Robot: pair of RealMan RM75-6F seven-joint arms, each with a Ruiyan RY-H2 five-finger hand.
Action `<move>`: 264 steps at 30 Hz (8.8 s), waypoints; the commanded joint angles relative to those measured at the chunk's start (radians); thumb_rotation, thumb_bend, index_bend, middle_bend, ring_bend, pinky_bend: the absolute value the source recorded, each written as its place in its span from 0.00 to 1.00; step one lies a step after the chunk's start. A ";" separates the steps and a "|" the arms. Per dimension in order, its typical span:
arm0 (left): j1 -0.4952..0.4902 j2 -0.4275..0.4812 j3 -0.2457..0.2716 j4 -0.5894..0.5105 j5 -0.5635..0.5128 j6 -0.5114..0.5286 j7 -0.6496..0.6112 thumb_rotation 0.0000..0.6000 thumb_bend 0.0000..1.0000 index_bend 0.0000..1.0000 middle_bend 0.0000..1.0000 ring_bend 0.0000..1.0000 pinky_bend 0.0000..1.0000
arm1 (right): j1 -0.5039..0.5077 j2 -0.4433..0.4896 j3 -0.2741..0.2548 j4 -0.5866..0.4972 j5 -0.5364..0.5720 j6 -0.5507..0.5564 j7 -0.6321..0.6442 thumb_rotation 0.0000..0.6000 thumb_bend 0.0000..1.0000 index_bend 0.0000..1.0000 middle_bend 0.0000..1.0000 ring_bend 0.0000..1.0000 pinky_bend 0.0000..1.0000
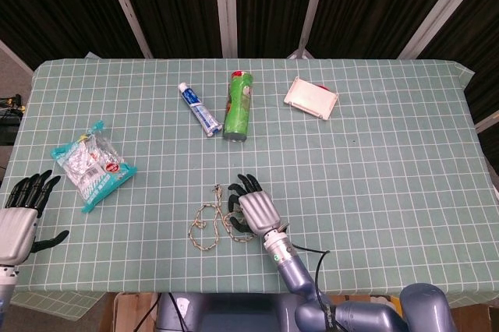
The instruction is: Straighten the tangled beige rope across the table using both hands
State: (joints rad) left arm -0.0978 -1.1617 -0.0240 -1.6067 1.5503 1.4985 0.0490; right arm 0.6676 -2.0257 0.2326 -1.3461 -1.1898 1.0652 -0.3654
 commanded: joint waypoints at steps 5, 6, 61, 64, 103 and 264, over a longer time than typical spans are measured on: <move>0.000 0.000 0.000 -0.001 -0.001 0.001 0.001 1.00 0.05 0.06 0.00 0.00 0.00 | 0.001 -0.005 0.000 0.004 0.001 0.001 0.003 1.00 0.39 0.56 0.26 0.00 0.00; 0.000 0.000 0.000 0.000 -0.001 0.001 0.001 1.00 0.05 0.06 0.00 0.00 0.00 | 0.002 -0.006 0.000 0.005 0.001 0.001 0.003 1.00 0.39 0.56 0.26 0.00 0.00; 0.000 0.005 0.002 -0.007 0.000 0.002 -0.007 1.00 0.05 0.06 0.00 0.00 0.00 | -0.006 -0.037 0.006 0.027 0.002 0.020 -0.003 1.00 0.44 0.64 0.27 0.00 0.00; -0.004 0.004 0.002 -0.014 0.002 -0.002 0.002 1.00 0.05 0.06 0.00 0.00 0.00 | -0.009 -0.019 0.011 0.003 -0.003 0.029 -0.007 1.00 0.44 0.64 0.27 0.00 0.00; -0.577 -0.459 -0.192 0.068 -0.310 -0.517 0.640 1.00 0.33 0.48 0.10 0.00 0.00 | -0.089 0.339 0.053 -0.294 0.053 0.097 0.009 1.00 0.45 0.64 0.27 0.00 0.00; -0.338 -0.114 -0.061 -0.034 -0.335 -0.234 0.434 1.00 0.55 0.68 0.19 0.00 0.00 | -0.345 0.694 0.040 -0.125 0.210 0.140 0.350 1.00 0.46 0.65 0.28 0.00 0.00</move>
State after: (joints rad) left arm -0.4350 -1.2708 -0.0841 -1.6438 1.2189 1.2675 0.4798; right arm 0.3218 -1.3298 0.2725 -1.4734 -0.9818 1.2078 -0.0163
